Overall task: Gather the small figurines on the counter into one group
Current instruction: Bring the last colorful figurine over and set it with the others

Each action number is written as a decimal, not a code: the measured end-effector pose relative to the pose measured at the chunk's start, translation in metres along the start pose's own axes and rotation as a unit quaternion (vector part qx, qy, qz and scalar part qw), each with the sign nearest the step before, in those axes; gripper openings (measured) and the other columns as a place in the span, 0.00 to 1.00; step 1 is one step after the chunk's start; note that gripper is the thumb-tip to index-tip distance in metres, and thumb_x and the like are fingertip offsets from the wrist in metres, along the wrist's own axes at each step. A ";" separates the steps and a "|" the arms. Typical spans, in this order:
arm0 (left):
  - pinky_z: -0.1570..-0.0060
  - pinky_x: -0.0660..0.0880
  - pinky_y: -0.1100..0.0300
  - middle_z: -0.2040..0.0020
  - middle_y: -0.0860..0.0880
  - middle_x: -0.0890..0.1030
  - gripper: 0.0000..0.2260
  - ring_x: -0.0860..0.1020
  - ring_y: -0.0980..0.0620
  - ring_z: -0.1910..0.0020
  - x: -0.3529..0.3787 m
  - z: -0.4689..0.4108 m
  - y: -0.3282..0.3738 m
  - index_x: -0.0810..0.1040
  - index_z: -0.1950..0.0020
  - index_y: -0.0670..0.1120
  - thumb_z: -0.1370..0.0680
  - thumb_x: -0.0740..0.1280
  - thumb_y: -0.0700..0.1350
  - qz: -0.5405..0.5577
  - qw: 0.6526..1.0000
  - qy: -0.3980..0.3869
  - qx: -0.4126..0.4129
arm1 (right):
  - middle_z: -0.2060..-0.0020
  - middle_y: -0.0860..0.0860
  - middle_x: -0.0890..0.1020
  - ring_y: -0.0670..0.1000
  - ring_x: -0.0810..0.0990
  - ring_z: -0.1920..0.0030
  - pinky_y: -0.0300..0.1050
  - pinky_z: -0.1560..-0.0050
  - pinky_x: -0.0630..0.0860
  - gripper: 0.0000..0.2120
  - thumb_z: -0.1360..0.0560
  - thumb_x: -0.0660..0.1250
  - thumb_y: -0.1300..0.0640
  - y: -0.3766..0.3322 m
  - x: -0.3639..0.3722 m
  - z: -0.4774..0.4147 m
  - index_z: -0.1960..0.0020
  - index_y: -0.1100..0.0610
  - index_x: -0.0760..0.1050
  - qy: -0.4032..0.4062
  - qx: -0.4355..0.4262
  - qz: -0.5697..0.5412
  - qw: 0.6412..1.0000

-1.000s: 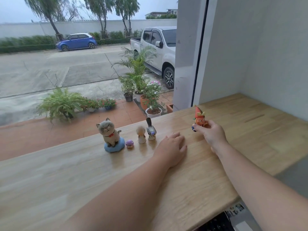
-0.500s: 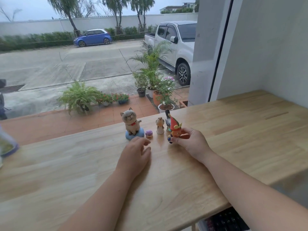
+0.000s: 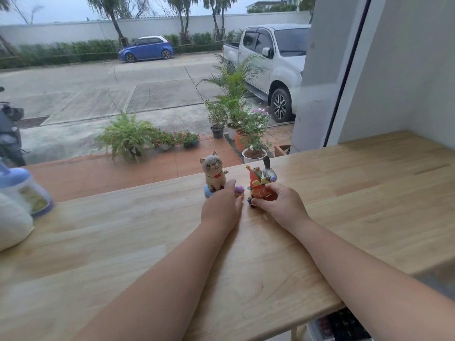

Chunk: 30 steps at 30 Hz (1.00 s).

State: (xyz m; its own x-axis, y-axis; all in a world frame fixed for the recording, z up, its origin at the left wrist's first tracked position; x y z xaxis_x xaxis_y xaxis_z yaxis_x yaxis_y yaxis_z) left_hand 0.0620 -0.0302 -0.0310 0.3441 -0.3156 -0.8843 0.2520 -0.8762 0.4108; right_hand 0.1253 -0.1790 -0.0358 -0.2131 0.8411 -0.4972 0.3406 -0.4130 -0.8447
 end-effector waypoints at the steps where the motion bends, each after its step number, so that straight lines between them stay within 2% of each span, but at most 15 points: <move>1: 0.61 0.69 0.55 0.46 0.44 0.82 0.15 0.79 0.41 0.48 0.000 -0.001 0.002 0.69 0.35 0.50 0.21 0.60 0.50 0.005 1.000 -0.001 0.003 | 0.62 0.48 0.84 0.46 0.81 0.60 0.28 0.62 0.71 0.10 0.38 0.79 0.51 -0.002 0.000 0.000 0.59 0.46 0.81 0.003 -0.004 0.009 1.000; 4: 0.65 0.65 0.57 0.52 0.46 0.82 0.06 0.79 0.43 0.53 0.000 -0.002 0.006 0.72 0.46 0.51 0.21 0.61 0.49 0.023 1.000 0.003 0.014 | 0.60 0.50 0.84 0.48 0.80 0.58 0.31 0.62 0.70 0.11 0.37 0.78 0.50 -0.004 0.001 0.000 0.58 0.46 0.80 0.005 -0.015 0.032 0.999; 6: 0.65 0.65 0.57 0.53 0.47 0.81 0.04 0.79 0.44 0.54 0.001 -0.004 0.007 0.72 0.49 0.52 0.22 0.61 0.49 0.032 0.999 0.006 0.018 | 0.60 0.49 0.83 0.47 0.79 0.59 0.28 0.64 0.69 0.10 0.37 0.78 0.50 -0.005 0.001 0.000 0.58 0.45 0.80 0.000 -0.018 0.034 0.999; 9: 0.66 0.66 0.57 0.55 0.48 0.81 0.02 0.79 0.44 0.56 0.002 -0.005 0.008 0.71 0.51 0.52 0.22 0.61 0.49 0.035 0.999 0.010 0.025 | 0.58 0.50 0.84 0.48 0.81 0.58 0.34 0.60 0.73 0.12 0.36 0.77 0.52 -0.003 0.004 0.000 0.53 0.46 0.81 -0.033 -0.014 0.044 0.998; 11: 0.66 0.66 0.57 0.55 0.48 0.81 0.02 0.79 0.44 0.56 0.002 -0.004 0.007 0.71 0.51 0.52 0.22 0.61 0.49 0.038 0.999 0.010 0.032 | 0.55 0.50 0.84 0.50 0.82 0.54 0.42 0.53 0.77 0.15 0.35 0.76 0.54 0.001 0.007 0.000 0.48 0.47 0.81 -0.061 -0.008 0.047 0.997; 13: 0.65 0.67 0.57 0.54 0.48 0.81 0.03 0.79 0.44 0.56 0.000 0.000 0.002 0.72 0.49 0.51 0.21 0.61 0.49 0.032 0.999 0.013 0.042 | 0.55 0.50 0.84 0.50 0.82 0.53 0.44 0.50 0.77 0.16 0.34 0.74 0.56 0.002 0.007 -0.002 0.47 0.48 0.81 -0.072 -0.009 0.052 0.996; 17: 0.63 0.66 0.58 0.52 0.47 0.83 0.07 0.79 0.43 0.53 -0.009 0.013 -0.011 0.74 0.45 0.50 0.21 0.61 0.49 0.021 0.997 0.028 0.063 | 0.63 0.43 0.82 0.44 0.79 0.60 0.32 0.61 0.70 0.14 0.33 0.74 0.53 -0.003 0.011 -0.002 0.48 0.48 0.82 -0.070 -0.019 0.074 0.995; 19: 0.63 0.67 0.58 0.51 0.46 0.83 0.08 0.79 0.43 0.53 -0.015 0.018 -0.015 0.75 0.44 0.50 0.21 0.62 0.49 0.018 0.997 0.031 0.073 | 0.65 0.42 0.81 0.42 0.78 0.63 0.31 0.64 0.69 0.13 0.33 0.74 0.51 -0.006 0.019 0.000 0.48 0.49 0.83 -0.072 -0.025 0.076 0.994; 22: 0.62 0.68 0.57 0.51 0.47 0.83 0.09 0.79 0.44 0.53 -0.020 0.021 -0.019 0.75 0.43 0.52 0.21 0.62 0.50 0.013 0.996 0.027 0.081 | 0.59 0.46 0.81 0.44 0.79 0.60 0.34 0.61 0.70 0.15 0.33 0.74 0.50 -0.011 0.026 0.001 0.47 0.50 0.82 -0.065 -0.034 0.090 0.993; 26: 0.62 0.71 0.56 0.51 0.48 0.83 0.09 0.79 0.45 0.53 -0.025 0.025 -0.025 0.75 0.43 0.53 0.21 0.62 0.51 0.013 0.996 0.034 0.084 | 0.56 0.46 0.82 0.42 0.80 0.59 0.32 0.60 0.71 0.17 0.34 0.74 0.47 -0.013 0.031 0.000 0.46 0.48 0.82 -0.065 -0.031 0.096 0.993; 30: 0.60 0.72 0.56 0.49 0.48 0.83 0.11 0.79 0.45 0.51 -0.024 0.025 -0.026 0.75 0.41 0.54 0.22 0.62 0.52 0.022 0.996 0.036 0.083 | 0.53 0.47 0.81 0.46 0.80 0.56 0.41 0.54 0.75 0.17 0.33 0.74 0.46 -0.013 0.032 0.001 0.45 0.47 0.81 -0.056 -0.039 0.118 0.991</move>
State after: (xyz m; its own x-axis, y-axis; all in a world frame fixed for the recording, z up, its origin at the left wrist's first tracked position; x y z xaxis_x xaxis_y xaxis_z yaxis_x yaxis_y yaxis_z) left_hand 0.0250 -0.0088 -0.0264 0.4160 -0.3327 -0.8463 0.0846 -0.9125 0.4003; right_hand 0.1130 -0.1474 -0.0403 -0.2181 0.6790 -0.7010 0.4618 -0.5610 -0.6871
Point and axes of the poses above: each hand's wrist, its own z-axis away from the middle knuckle, its own x-axis out of the palm, y = z × x, the point moved 10 cm from there along -z, towards the middle knuckle
